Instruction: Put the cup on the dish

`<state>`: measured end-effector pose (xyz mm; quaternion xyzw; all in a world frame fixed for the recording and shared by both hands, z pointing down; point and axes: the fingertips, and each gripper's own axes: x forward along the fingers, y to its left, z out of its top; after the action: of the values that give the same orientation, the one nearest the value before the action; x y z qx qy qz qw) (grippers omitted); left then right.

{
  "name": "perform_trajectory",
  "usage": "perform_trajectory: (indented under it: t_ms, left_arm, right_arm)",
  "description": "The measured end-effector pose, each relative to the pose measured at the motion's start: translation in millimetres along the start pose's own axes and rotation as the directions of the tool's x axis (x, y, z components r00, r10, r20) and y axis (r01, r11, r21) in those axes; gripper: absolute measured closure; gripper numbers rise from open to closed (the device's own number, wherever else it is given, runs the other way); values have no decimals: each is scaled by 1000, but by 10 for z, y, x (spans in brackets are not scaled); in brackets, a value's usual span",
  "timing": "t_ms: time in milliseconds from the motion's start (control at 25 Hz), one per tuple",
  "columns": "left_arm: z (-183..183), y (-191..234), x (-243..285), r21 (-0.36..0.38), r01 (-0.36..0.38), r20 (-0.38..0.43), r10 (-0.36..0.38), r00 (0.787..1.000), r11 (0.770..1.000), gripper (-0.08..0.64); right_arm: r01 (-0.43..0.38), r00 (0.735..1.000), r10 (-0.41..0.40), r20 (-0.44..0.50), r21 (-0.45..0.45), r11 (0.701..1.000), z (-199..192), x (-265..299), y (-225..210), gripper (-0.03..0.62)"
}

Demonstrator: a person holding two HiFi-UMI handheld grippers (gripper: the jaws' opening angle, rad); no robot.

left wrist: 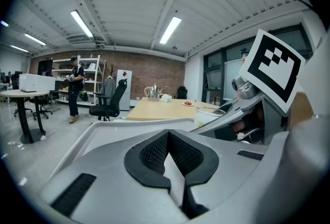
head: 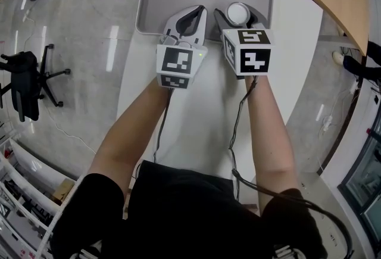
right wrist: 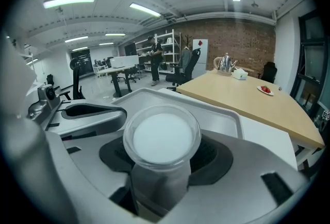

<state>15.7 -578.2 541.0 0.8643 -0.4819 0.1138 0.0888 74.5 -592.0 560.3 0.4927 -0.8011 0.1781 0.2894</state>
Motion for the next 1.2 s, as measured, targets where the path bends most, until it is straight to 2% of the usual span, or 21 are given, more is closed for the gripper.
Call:
perform_trajectory:
  t_ms: [680,1200]
  left_arm:
    - [-5,-36,14,-18,9,1,-9,1000,1000,555]
    - [-27,-51,22,-38,-1,2,1,1000,999,555]
  right_arm:
    - [1,999,0,-38,16,1000,-262,115,-20,354]
    - [-9,1000,10,-18,54,998,-292,123,-34,354]
